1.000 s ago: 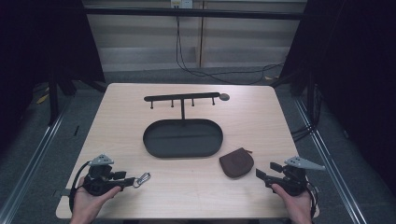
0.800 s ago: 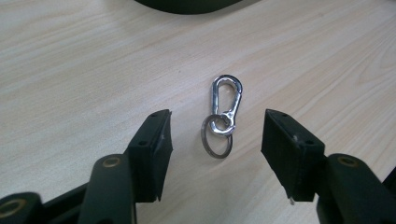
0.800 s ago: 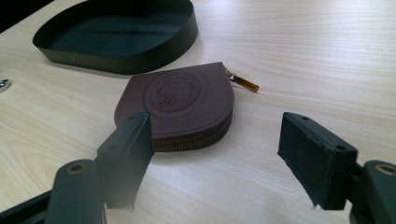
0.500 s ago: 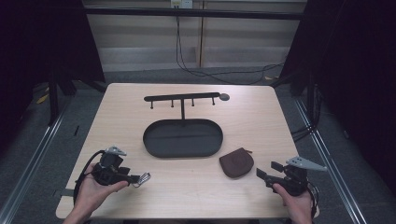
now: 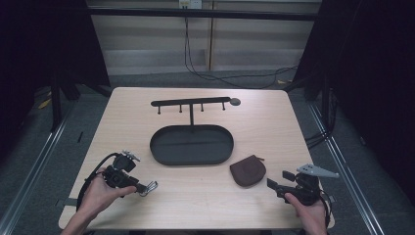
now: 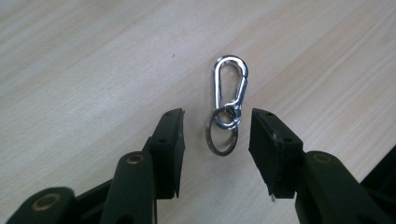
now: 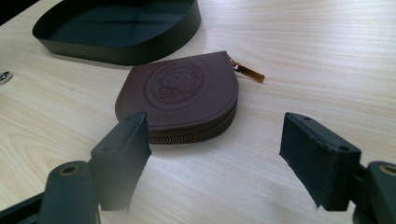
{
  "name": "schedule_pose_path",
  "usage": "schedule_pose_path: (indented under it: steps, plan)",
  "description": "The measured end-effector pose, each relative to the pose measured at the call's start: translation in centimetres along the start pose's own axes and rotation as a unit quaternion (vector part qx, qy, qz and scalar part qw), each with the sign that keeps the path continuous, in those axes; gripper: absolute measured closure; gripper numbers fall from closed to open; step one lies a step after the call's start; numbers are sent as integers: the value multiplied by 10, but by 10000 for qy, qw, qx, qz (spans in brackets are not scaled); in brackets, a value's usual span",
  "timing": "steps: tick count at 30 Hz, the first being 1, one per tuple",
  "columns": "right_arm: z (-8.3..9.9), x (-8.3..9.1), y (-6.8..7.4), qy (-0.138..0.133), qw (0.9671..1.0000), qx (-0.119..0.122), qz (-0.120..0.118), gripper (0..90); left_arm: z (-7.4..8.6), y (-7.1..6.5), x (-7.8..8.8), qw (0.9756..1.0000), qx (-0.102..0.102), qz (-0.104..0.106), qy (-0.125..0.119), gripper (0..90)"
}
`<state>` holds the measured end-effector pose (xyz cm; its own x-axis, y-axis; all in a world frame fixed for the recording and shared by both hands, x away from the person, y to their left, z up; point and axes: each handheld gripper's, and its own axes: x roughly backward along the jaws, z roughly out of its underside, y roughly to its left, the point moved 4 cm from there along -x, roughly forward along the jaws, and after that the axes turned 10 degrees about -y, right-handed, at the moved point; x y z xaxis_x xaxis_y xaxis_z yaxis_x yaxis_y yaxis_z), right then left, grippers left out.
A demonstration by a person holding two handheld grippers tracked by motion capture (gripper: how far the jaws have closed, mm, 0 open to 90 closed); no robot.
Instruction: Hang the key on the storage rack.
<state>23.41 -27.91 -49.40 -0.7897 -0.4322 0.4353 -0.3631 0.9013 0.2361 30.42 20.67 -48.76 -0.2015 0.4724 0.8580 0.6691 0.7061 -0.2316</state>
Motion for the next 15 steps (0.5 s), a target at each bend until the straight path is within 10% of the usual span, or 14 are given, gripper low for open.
schedule_pose_path:
  steps: [15]
  plan:
    - [-1, 0, 0, -28, 10000, 21, 11, 246, 3, 1, -17, 9992, 4, -36, 403, 599]
